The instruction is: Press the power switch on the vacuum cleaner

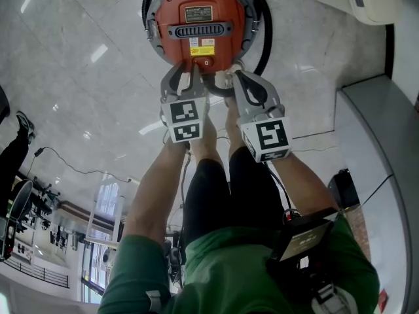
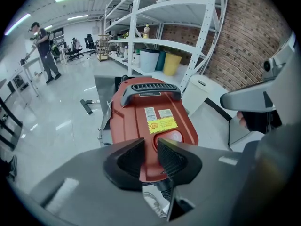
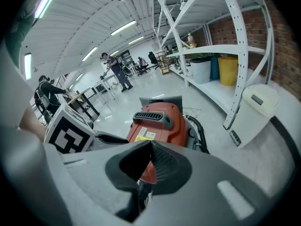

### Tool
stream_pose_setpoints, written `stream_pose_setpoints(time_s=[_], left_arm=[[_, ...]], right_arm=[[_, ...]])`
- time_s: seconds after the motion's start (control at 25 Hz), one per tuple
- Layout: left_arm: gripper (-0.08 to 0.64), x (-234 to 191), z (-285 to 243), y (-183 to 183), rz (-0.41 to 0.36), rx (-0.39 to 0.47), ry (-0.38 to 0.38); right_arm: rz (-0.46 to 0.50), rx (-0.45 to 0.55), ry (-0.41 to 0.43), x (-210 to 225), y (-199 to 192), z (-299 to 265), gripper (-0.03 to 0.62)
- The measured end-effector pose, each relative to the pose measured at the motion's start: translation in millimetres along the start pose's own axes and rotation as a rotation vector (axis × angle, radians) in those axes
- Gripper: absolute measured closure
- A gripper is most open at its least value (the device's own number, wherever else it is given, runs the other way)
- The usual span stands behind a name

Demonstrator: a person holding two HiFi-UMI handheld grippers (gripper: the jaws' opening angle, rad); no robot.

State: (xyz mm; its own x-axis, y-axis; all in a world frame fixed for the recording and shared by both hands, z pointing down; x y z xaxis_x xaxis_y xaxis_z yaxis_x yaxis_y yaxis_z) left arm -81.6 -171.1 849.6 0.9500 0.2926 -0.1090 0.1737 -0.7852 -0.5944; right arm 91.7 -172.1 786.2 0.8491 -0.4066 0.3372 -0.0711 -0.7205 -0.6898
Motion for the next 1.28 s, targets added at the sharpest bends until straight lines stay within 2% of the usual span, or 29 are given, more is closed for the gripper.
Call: stream_pose_setpoints(time_s=[0.4,0.68,0.92,1.08,1.28], left_arm=[[0.453,1,0,0,-0.026,-0.007,0.006],[0.459,-2,15,4,-0.046,-0.007,0.049],[0.488,-2,61,24,-0.015,0.078,0.112],[0.517,0,102,49,0.007,0.174,0.155],[0.543,4,156,83,0.009,0.300,0.175]], right_arm=[[0.011,0.017,0.003,1,8,5,0.589],[0.047,0.050,0.012,0,26,18,0.589],[0.100,0.092,0.050,-11,55,38,0.589],[0.146,0.123,0.077,-21,79,56,0.589],[0.196,0.185,0.096,-39,114,84,0.589]])
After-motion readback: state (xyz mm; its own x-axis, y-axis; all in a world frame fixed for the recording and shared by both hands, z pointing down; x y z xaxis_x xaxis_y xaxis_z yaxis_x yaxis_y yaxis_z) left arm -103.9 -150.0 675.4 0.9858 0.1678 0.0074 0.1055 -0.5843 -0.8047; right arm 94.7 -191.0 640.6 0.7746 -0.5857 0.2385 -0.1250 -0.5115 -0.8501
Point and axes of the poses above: the fingertips, and each gripper's own axes: z backward along the fingers, x to its right, y out of its top, the point moved 8 cm from there along z, backward along the fingers, and after that the axes turned 7 degrees about x, right-handed, at the moved point
